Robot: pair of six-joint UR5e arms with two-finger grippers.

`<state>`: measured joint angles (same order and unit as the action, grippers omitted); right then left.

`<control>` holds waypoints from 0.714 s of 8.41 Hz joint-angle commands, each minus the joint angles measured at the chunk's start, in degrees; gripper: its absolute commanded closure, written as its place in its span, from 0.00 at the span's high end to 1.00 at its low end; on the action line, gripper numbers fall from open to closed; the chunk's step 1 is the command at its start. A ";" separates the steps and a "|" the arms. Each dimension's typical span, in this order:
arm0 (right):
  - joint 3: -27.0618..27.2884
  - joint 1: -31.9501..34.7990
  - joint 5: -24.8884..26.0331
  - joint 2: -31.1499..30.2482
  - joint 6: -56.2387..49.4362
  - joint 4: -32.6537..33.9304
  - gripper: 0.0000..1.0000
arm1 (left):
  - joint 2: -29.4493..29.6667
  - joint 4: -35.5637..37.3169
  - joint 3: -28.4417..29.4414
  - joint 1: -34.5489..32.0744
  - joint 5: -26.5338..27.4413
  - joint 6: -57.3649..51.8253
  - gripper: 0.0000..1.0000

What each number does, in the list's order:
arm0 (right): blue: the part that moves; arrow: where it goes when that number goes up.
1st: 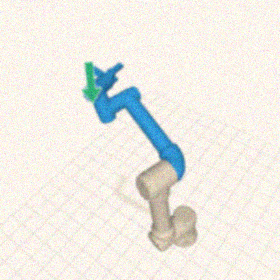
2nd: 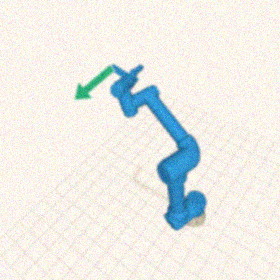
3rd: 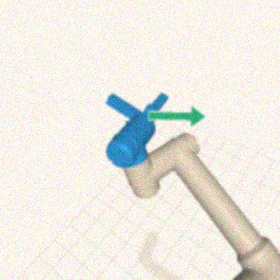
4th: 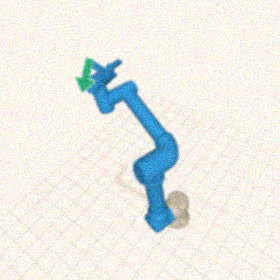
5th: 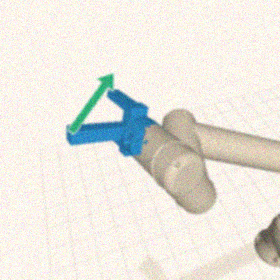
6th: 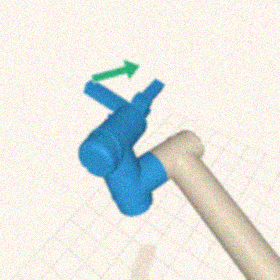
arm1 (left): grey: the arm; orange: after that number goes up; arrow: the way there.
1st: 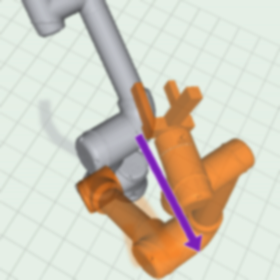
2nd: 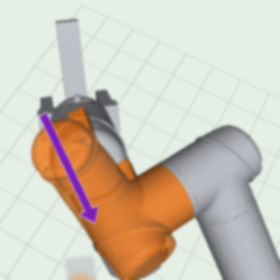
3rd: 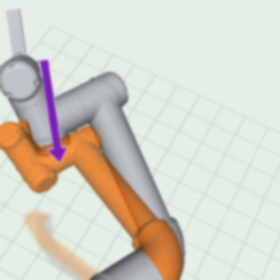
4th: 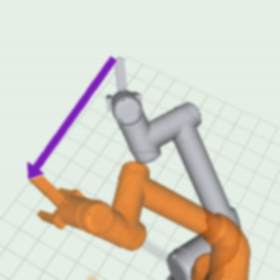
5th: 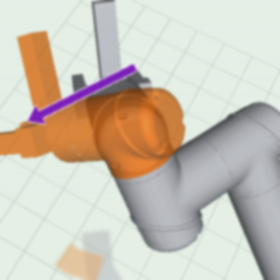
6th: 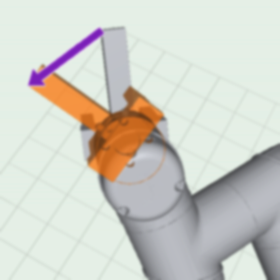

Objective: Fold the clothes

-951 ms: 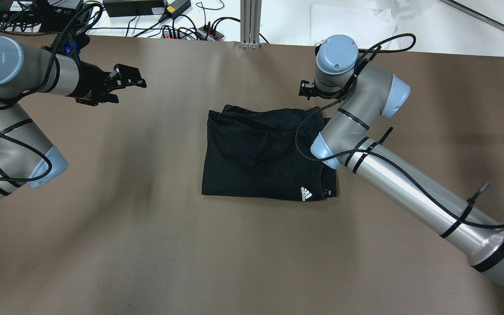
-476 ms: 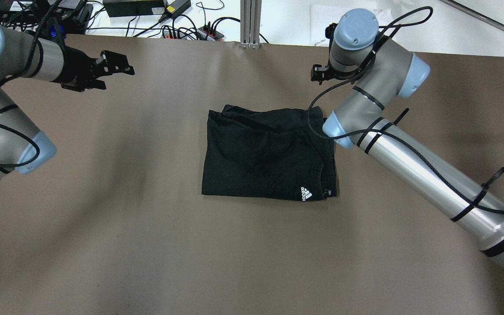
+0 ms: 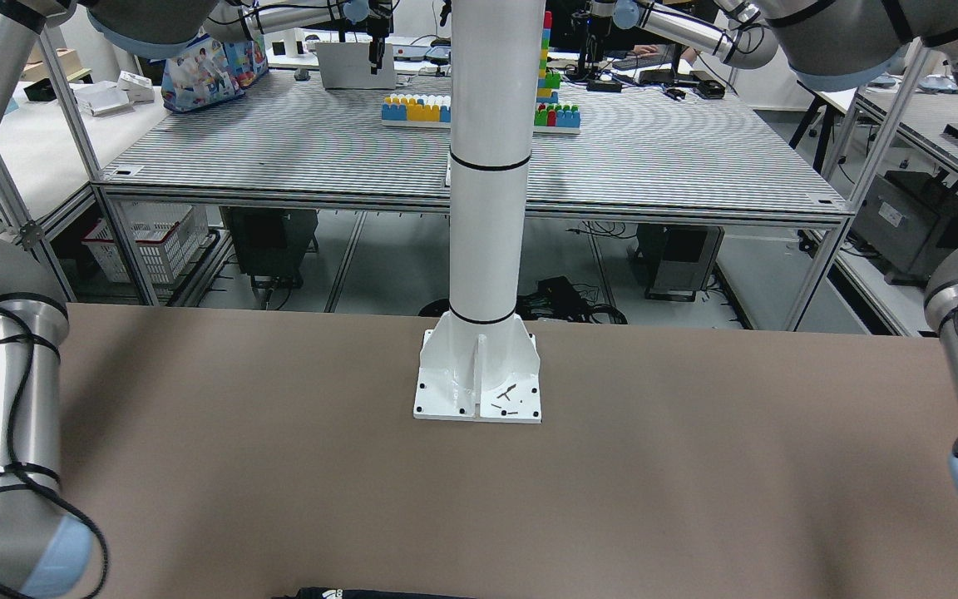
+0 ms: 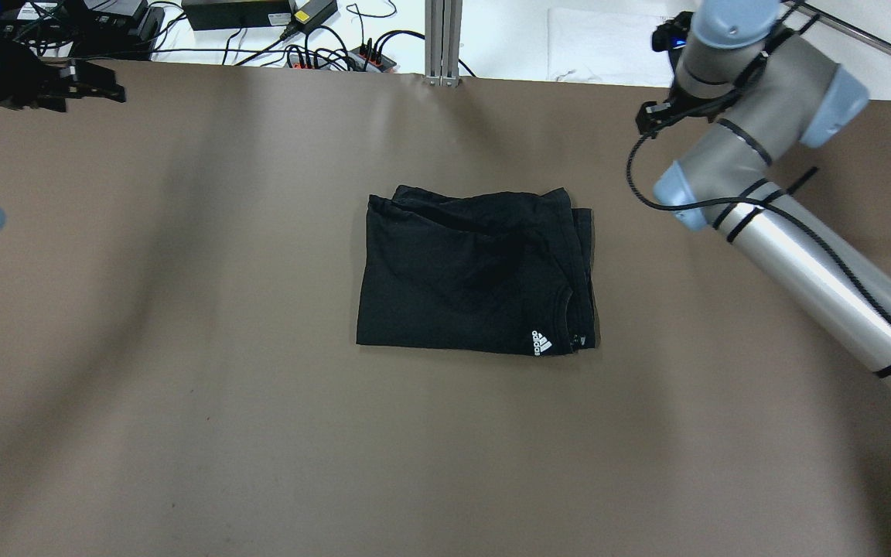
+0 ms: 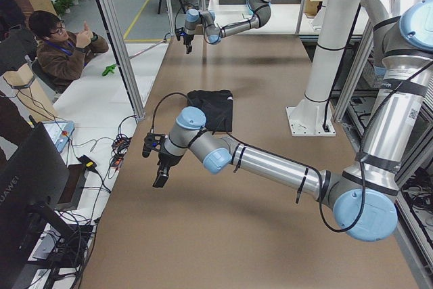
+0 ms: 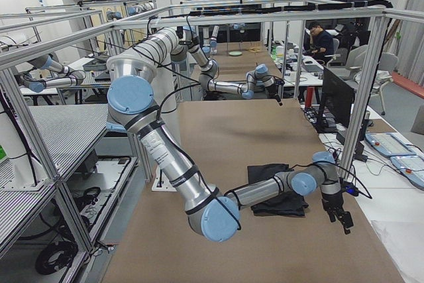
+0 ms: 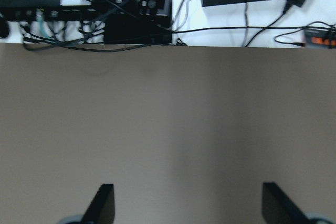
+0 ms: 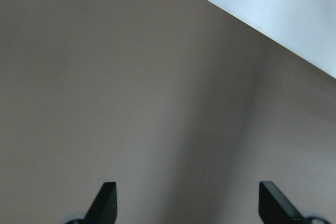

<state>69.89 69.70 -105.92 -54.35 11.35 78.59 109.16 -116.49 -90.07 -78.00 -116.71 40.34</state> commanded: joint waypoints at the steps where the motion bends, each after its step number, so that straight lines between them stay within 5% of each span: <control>1: 1.65 9.55 0.01 -9.34 -16.15 -0.10 0.95 | -3.67 4.25 -0.28 -3.57 11.97 -11.39 1.00; 4: 1.83 16.33 0.01 -16.03 -23.64 -0.89 0.95 | -9.39 3.64 0.16 -3.48 23.51 -23.44 1.00; 6: 2.35 16.79 0.10 -18.58 -23.57 -2.64 0.95 | -12.56 2.16 -0.54 -3.57 23.99 -23.64 1.00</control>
